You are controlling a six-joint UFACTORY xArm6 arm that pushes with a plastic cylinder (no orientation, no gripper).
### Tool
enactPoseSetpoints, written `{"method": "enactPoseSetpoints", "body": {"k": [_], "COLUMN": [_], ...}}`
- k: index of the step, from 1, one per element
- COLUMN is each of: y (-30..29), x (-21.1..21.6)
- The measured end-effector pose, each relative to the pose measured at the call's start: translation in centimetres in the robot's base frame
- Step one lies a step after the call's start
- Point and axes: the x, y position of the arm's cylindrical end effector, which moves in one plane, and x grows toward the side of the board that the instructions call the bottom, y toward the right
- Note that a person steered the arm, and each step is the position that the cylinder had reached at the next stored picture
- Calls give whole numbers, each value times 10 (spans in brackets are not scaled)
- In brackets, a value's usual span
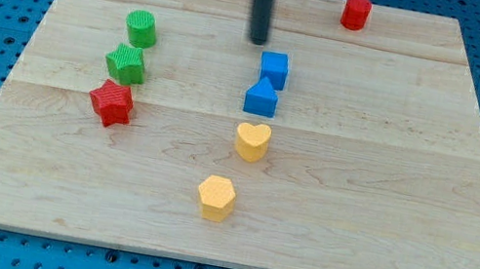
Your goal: Move the red circle diagonal above the green circle
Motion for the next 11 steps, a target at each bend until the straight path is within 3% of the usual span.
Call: {"method": "enactPoseSetpoints", "body": {"k": [1, 2, 3, 4, 5, 6, 7, 8, 10, 11], "y": [119, 156, 101, 3, -37, 40, 112, 46, -153, -110], "x": [-26, -93, -105, -100, -99, -102, -78, -61, -62, -70]}}
